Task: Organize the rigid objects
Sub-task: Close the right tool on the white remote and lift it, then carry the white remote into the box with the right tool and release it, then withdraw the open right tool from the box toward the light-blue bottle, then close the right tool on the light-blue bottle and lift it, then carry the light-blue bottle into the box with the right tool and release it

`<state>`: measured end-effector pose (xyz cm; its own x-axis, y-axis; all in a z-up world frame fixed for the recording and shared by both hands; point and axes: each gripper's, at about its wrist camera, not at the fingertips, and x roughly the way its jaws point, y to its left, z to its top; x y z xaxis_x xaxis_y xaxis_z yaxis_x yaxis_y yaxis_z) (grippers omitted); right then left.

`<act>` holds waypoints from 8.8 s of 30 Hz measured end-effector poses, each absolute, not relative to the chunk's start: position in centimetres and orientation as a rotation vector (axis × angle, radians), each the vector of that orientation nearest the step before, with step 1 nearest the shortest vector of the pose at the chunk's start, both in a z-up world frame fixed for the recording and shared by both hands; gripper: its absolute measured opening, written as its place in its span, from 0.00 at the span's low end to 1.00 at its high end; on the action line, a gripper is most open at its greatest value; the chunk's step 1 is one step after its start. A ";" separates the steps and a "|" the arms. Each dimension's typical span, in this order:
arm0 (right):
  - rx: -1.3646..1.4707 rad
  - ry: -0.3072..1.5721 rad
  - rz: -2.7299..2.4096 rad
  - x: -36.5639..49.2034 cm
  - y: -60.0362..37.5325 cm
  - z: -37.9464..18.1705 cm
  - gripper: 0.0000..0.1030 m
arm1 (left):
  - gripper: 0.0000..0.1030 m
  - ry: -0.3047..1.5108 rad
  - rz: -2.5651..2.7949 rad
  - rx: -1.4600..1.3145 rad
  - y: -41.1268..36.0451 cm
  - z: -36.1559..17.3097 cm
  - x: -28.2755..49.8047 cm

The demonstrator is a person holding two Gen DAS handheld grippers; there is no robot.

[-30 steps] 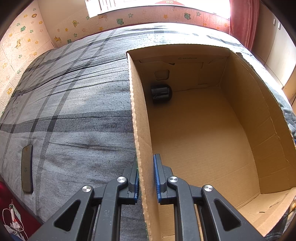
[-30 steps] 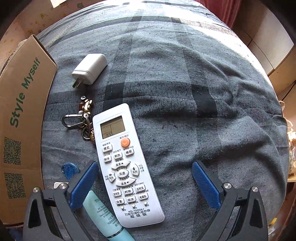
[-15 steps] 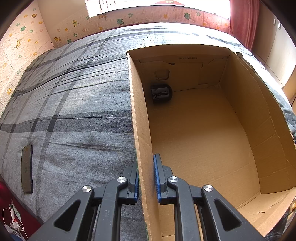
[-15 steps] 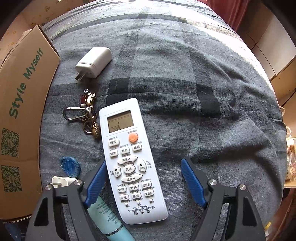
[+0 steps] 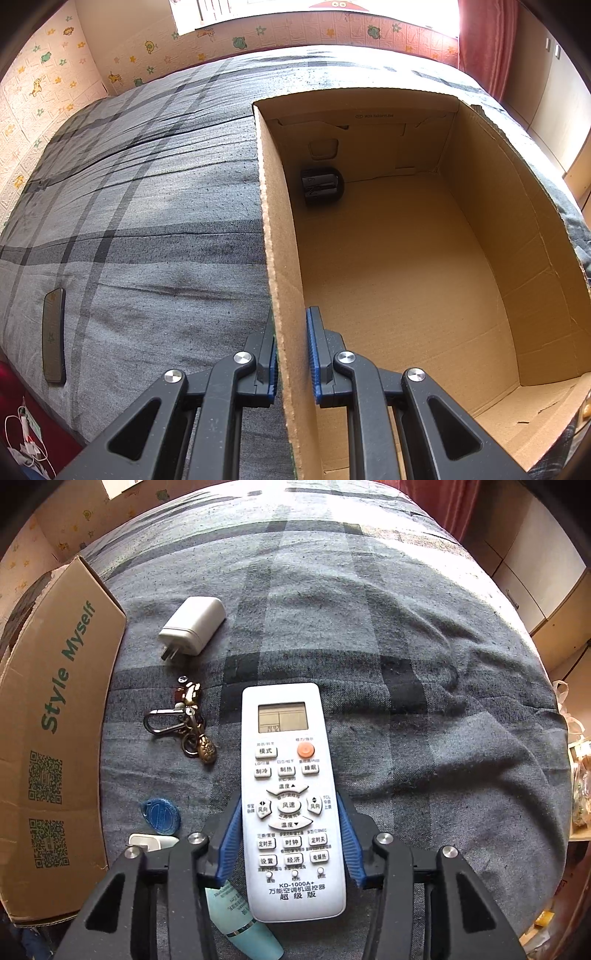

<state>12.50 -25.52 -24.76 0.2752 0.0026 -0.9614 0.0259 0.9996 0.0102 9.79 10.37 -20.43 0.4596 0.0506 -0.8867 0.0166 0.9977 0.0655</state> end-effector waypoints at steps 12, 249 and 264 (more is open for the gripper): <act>0.015 1.257 -0.021 11.9 -25.3 -22.1 0.48 | 0.14 1.093 0.022 0.069 10.3 -20.6 9.8; -0.052 1.335 0.062 7.9 -21.1 -21.4 0.26 | 0.14 1.087 0.032 0.082 9.8 -20.2 9.4; -0.079 1.255 0.096 8.2 -19.8 -16.7 0.26 | 0.14 1.087 0.032 0.082 9.8 -20.2 9.4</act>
